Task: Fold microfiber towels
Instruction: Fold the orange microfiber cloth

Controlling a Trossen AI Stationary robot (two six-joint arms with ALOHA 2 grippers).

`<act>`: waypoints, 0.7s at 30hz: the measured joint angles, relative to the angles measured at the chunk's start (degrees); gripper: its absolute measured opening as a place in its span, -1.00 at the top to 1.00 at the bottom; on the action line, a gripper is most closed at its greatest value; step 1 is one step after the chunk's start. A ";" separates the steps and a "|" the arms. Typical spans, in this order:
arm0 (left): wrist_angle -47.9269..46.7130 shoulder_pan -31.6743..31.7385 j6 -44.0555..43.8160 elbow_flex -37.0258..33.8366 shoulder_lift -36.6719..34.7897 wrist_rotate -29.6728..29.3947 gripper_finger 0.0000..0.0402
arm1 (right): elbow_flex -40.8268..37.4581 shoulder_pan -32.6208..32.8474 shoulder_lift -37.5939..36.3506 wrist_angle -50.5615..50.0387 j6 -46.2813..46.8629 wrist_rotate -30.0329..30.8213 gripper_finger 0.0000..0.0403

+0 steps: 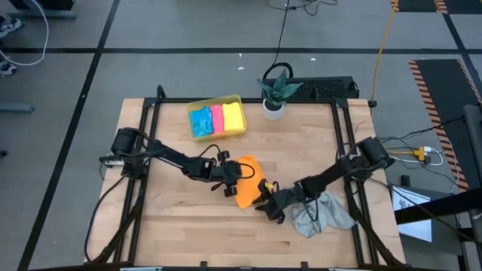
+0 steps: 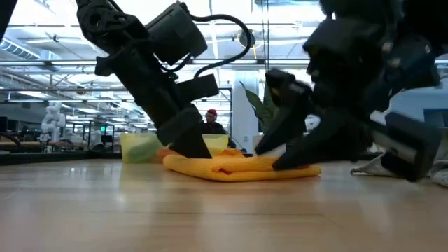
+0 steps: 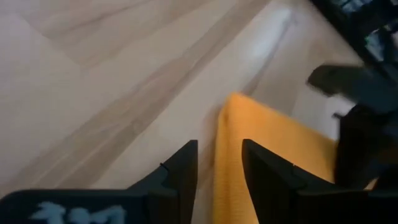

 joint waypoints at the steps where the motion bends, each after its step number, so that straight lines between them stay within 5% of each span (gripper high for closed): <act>1: 0.33 0.00 0.02 0.00 0.23 -0.06 0.19 | 0.01 0.09 -0.64 -0.22 -0.05 0.53 0.43; 12: 0.56 0.00 0.64 0.00 0.62 -0.12 0.19 | 0.10 -4.20 0.74 -4.51 1.76 -1.71 0.33; 21: -0.45 -2.14 0.35 -0.26 -5.56 -0.76 0.19 | 0.12 -3.58 1.52 -5.02 3.25 -1.98 0.81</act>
